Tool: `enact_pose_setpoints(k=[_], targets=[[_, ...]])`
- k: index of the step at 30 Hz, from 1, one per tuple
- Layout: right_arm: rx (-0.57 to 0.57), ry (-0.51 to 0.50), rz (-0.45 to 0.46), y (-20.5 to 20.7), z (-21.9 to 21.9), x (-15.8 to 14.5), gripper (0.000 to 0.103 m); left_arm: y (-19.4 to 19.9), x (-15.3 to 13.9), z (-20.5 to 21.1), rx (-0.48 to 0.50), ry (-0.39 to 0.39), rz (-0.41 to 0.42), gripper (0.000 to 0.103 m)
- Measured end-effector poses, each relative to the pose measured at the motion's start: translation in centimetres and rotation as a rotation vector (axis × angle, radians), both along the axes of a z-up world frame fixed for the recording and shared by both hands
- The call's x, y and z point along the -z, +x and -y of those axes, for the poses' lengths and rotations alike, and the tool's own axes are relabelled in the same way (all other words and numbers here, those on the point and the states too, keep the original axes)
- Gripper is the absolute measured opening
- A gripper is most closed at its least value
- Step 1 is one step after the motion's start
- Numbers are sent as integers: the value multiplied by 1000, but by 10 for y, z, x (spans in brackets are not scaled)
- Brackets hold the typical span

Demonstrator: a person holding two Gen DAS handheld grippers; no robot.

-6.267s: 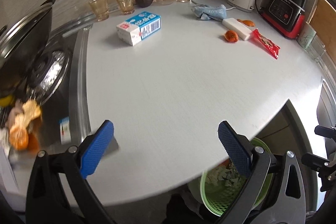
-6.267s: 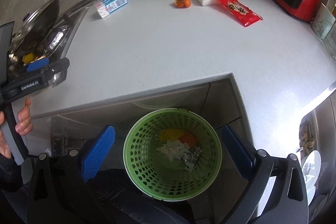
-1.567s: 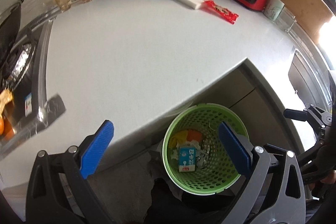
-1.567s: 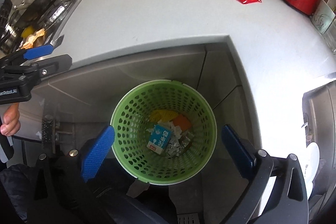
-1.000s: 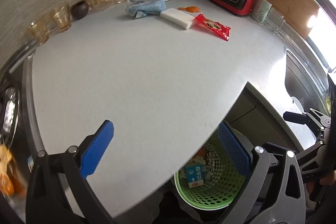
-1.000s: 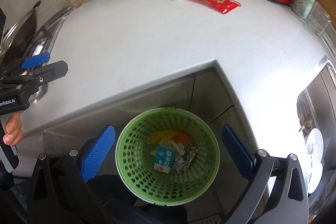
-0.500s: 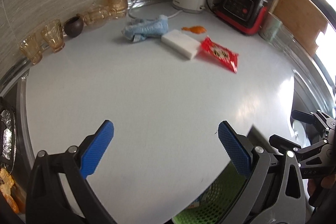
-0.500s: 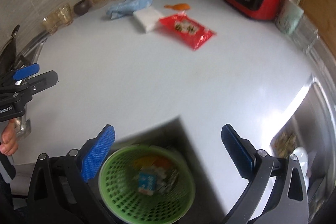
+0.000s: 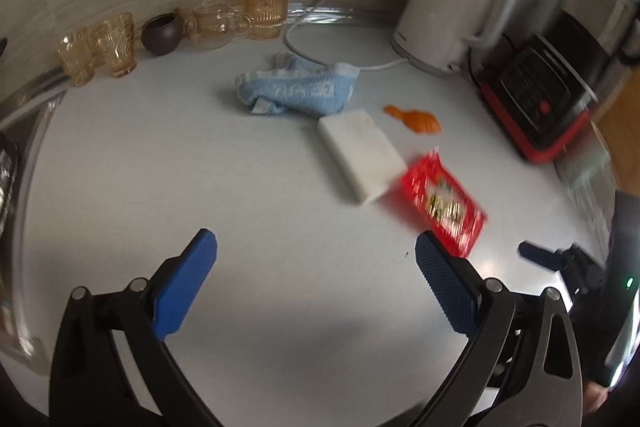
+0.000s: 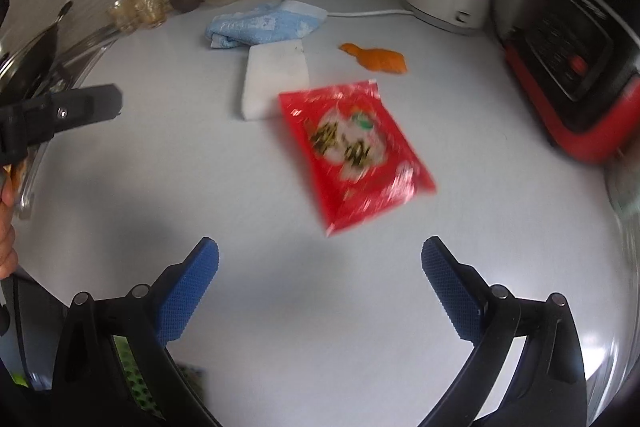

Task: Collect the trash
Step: 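Move both grippers back over the counter toward the sponge and red bag, then grasp the red snack bag with the right gripper while the left gripper grasps the white sponge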

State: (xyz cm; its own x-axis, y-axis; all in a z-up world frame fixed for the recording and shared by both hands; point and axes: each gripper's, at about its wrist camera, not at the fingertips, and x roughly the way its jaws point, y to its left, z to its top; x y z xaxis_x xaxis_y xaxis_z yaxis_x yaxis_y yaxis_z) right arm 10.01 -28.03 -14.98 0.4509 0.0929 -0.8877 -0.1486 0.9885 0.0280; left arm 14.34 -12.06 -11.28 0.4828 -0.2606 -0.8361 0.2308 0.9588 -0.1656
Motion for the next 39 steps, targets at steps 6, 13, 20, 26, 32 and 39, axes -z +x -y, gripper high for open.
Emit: enact_pose_setpoints(k=[6, 13, 20, 26, 32, 39], targets=[[-106, 12, -7, 39, 18, 17, 101, 39, 22, 43, -124, -38, -60, 95], [-183, 32, 0, 61, 23, 30, 101, 81, 43, 72, -234, -28, -99, 95], [-208, 35, 16, 78, 24, 41, 101, 100, 64, 89, -273, 34, -116, 95], [-221, 29, 25, 84, 25, 42, 101, 110, 80, 95, -296, 43, -151, 95], [-226, -17, 46, 83, 29, 39, 74, 113, 81, 99, -308, 110, -124, 77], [-187, 36, 49, 83, 41, 35, 39, 113, 77, 95, -285, 111, -109, 60]])
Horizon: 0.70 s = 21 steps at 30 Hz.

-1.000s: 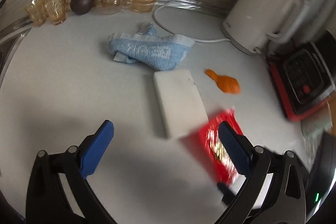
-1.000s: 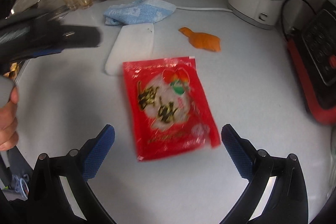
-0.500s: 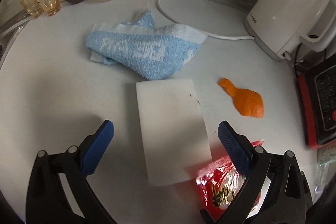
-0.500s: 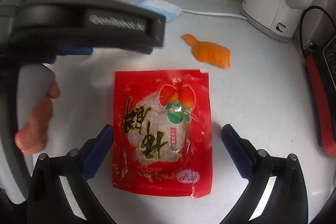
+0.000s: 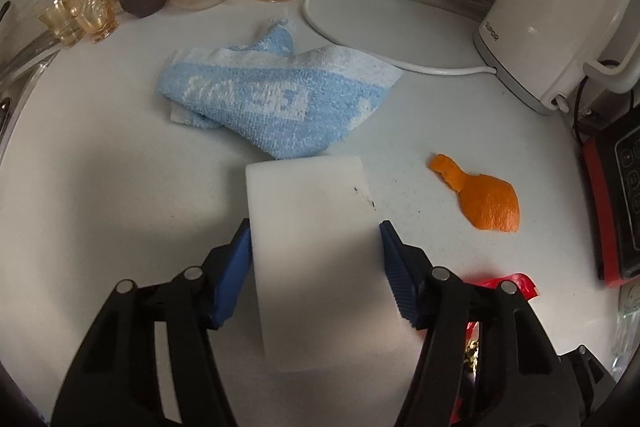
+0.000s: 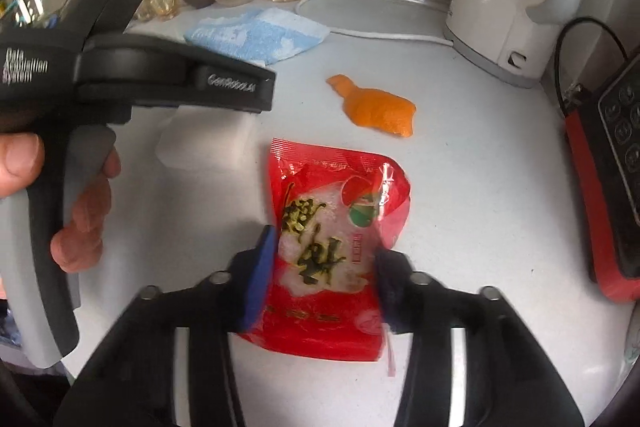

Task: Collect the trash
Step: 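Grasp the red snack bag with the right gripper while the left gripper grasps the white sponge, then carry the sponge to the basket and open the left gripper while the right gripper carries the red bag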

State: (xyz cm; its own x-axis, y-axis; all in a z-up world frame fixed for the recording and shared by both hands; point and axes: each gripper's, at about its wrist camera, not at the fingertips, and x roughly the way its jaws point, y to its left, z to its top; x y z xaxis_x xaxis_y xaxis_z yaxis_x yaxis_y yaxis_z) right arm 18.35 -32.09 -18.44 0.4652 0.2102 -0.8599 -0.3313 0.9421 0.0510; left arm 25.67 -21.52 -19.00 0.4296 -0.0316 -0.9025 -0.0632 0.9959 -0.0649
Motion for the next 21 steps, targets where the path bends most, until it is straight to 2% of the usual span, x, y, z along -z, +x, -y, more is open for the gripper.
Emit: enact_pose_setpoints(k=[5, 10, 16, 21], targets=[[25, 5, -3, -7, 4, -6, 35, -8, -7, -6, 9, -11, 17, 59], [54, 9, 8, -15, 7, -22, 35, -33, -26, -13, 58, -29, 46, 60], [83, 23, 30, -48, -7, -52, 35, -89, -56, -31, 145, -42, 86, 60], [94, 35, 33, -95, -37, -67, 35, -145, -76, -60, 205, -31, 105, 60]])
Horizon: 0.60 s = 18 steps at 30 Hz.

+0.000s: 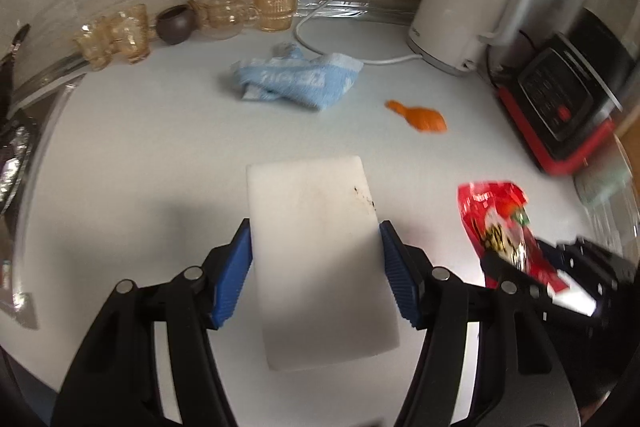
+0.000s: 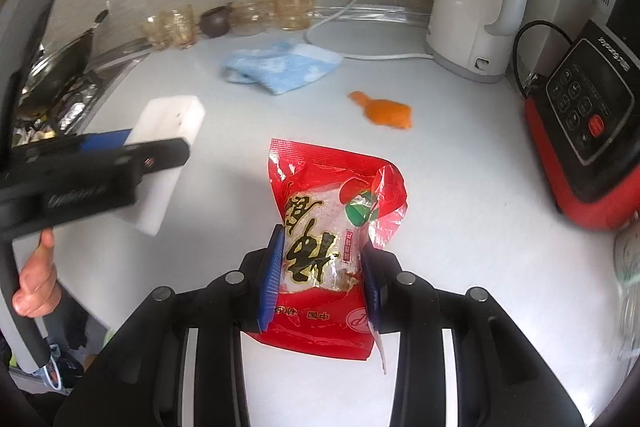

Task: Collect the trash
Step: 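Carry the sponge to the basket and open the left gripper while the right gripper carries the red bag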

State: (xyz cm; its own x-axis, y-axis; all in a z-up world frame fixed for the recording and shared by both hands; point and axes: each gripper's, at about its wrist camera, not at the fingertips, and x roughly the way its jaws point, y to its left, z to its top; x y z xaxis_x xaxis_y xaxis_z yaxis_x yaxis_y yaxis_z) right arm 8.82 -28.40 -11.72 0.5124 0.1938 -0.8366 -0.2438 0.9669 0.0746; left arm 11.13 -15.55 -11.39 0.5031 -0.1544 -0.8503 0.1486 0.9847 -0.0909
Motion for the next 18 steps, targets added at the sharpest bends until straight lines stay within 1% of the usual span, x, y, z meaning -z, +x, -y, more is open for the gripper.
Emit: enact_pose_setpoints(k=[4, 10, 14, 16, 18], targets=[[11, 30, -4, -46, -26, -9, 35, -57, -7, -34, 50, 6, -9, 61], [40, 57, -20, -119, -67, -14, 35, -138, 2, -67, 154, 23, -28, 61], [86, 73, -42, -166, -90, -12, 35, -190, 19, -87, 219, 16, -69, 61], [109, 76, -58, -185, -98, -8, 35, -208, 30, -95, 241, 14, -92, 61], [132, 75, -72, -204, -105, -4, 35, -226, 45, -105, 264, -5, -124, 61]])
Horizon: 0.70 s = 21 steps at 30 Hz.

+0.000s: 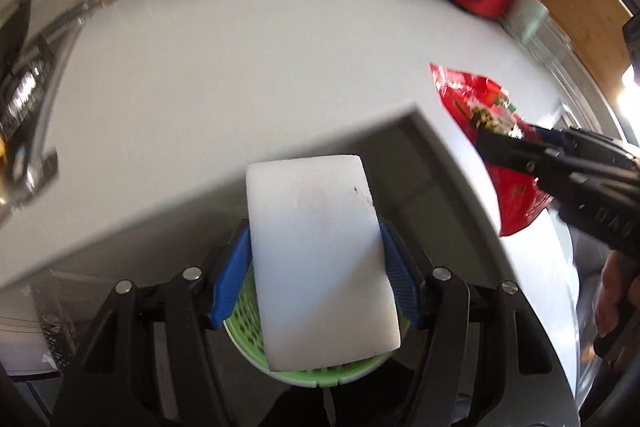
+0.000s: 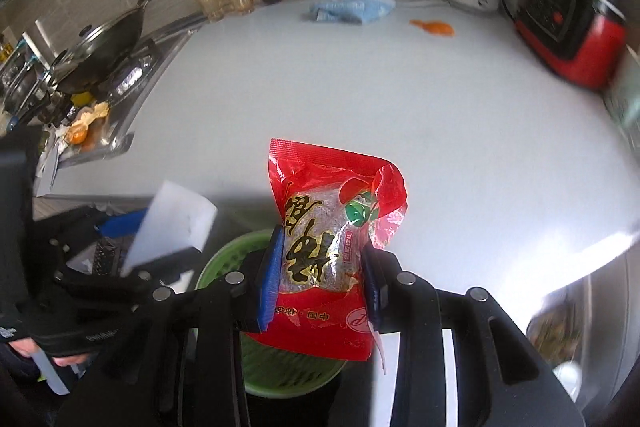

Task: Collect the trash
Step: 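Carry the sponge to the basket and open the left gripper while the right gripper carries the red bag, then lower the red snack bag into the green basket and open the right gripper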

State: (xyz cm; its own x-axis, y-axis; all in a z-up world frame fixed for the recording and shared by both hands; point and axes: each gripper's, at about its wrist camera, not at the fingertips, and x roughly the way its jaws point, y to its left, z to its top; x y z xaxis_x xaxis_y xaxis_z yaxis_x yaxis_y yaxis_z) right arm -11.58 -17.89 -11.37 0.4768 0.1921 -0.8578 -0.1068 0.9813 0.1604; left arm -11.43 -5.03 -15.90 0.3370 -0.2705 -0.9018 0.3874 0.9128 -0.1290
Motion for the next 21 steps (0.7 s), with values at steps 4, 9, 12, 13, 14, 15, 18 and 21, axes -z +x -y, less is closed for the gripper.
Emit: enact_pose_setpoints(k=[4, 9, 12, 13, 14, 15, 18, 21], targets=[[45, 9, -14, -35, -11, 5, 35, -21, 31, -10, 42, -5, -49, 61], [83, 1, -21, -61, -17, 8, 35, -32, 58, -11, 83, -3, -79, 62], [98, -8, -23, -70, -18, 8, 35, -36, 61, -11, 92, -2, -71, 65], [105, -9, -24, -73, -17, 8, 35, -37, 60, -11, 94, -4, -71, 67], [112, -11, -25, -76, -17, 8, 35, -38, 58, -12, 97, -10, -68, 72], [117, -12, -25, -78, -16, 9, 35, -39, 56, -13, 97, -9, -61, 76], [133, -12, -24, -84, -16, 9, 35, -43, 46, -14, 97, -12, -34, 78], [134, -12, -22, -87, -17, 8, 36, -43, 36, -18, 80, -19, -21, 79]])
